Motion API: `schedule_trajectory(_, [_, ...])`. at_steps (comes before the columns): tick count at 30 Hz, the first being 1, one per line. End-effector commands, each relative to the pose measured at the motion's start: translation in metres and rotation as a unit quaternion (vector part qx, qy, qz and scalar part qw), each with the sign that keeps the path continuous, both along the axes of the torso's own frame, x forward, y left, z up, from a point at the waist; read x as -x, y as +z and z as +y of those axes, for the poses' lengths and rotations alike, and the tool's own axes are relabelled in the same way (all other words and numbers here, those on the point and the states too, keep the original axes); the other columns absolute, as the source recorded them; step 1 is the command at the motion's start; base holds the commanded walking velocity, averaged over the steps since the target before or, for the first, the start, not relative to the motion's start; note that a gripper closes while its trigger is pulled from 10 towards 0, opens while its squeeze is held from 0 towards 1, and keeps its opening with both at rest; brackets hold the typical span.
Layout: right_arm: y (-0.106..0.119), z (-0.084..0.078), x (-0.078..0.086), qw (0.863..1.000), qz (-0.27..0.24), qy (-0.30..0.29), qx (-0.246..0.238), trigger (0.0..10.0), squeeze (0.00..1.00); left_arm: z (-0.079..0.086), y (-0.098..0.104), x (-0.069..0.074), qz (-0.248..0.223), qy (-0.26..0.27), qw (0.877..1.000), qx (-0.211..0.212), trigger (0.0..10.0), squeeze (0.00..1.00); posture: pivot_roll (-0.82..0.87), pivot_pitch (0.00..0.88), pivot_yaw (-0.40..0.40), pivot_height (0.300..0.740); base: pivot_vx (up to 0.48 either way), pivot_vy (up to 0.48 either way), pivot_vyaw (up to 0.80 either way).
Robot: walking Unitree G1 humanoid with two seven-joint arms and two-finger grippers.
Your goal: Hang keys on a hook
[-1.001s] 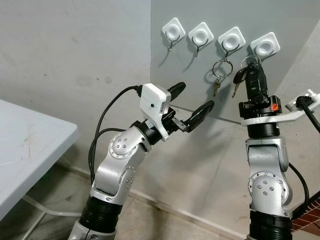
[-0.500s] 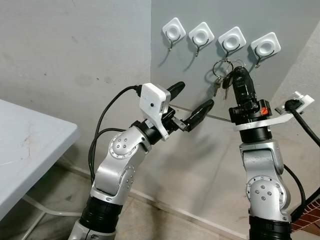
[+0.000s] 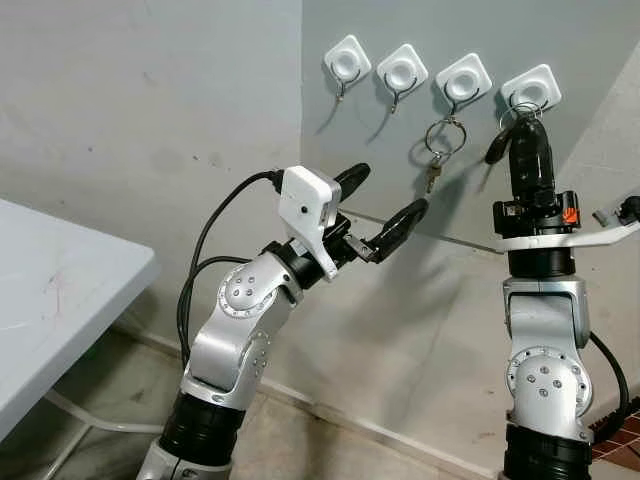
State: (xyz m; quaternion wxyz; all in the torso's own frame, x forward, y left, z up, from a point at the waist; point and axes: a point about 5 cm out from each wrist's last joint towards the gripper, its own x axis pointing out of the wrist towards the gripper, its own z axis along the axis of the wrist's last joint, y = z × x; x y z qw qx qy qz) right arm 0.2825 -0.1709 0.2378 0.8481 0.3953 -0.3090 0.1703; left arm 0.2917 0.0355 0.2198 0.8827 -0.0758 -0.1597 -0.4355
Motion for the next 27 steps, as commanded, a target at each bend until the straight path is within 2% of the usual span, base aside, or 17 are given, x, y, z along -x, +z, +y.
schedule_trajectory(1, [0.004, -0.004, 0.000, 1.000, -0.006, -0.008, -0.013, 10.0, 0.00, -0.002, 0.006, 0.002, -0.009, -0.004, 1.000, 0.003, 10.0, 0.00, -0.02, 0.020, -0.022, 0.740, 0.000, 0.000, 0.00])
schedule_trajectory(10, [-0.011, -0.009, -0.003, 0.999, 0.026, -0.010, -0.044, 10.0, 0.00, -0.002, 0.006, 0.003, -0.009, -0.004, 1.000, 0.004, 10.0, 0.00, -0.02, 0.024, -0.021, 0.740, 0.000, 0.000, 0.00])
schedule_trajectory(25, [-0.021, -0.007, -0.006, 0.997, 0.054, 0.003, -0.058, 10.0, 0.00, -0.001, 0.007, 0.003, -0.009, -0.002, 1.000, 0.006, 10.0, 0.00, -0.01, 0.025, -0.025, 0.740, 0.000, 0.000, 0.00])
schedule_trajectory(26, [-0.023, -0.006, -0.006, 0.996, 0.057, 0.007, -0.061, 10.0, 0.70, -0.001, 0.008, 0.003, -0.009, -0.002, 1.000, 0.007, 10.0, 0.00, -0.01, 0.025, -0.025, 0.740, 0.000, 0.000, 0.00])
schedule_trajectory(27, [-0.023, -0.006, -0.006, 0.996, 0.058, 0.008, -0.062, 10.0, 1.00, -0.001, 0.007, 0.003, -0.008, -0.001, 1.000, 0.006, 10.0, 0.00, -0.01, 0.025, -0.025, 0.740, 0.000, 0.000, 0.00])
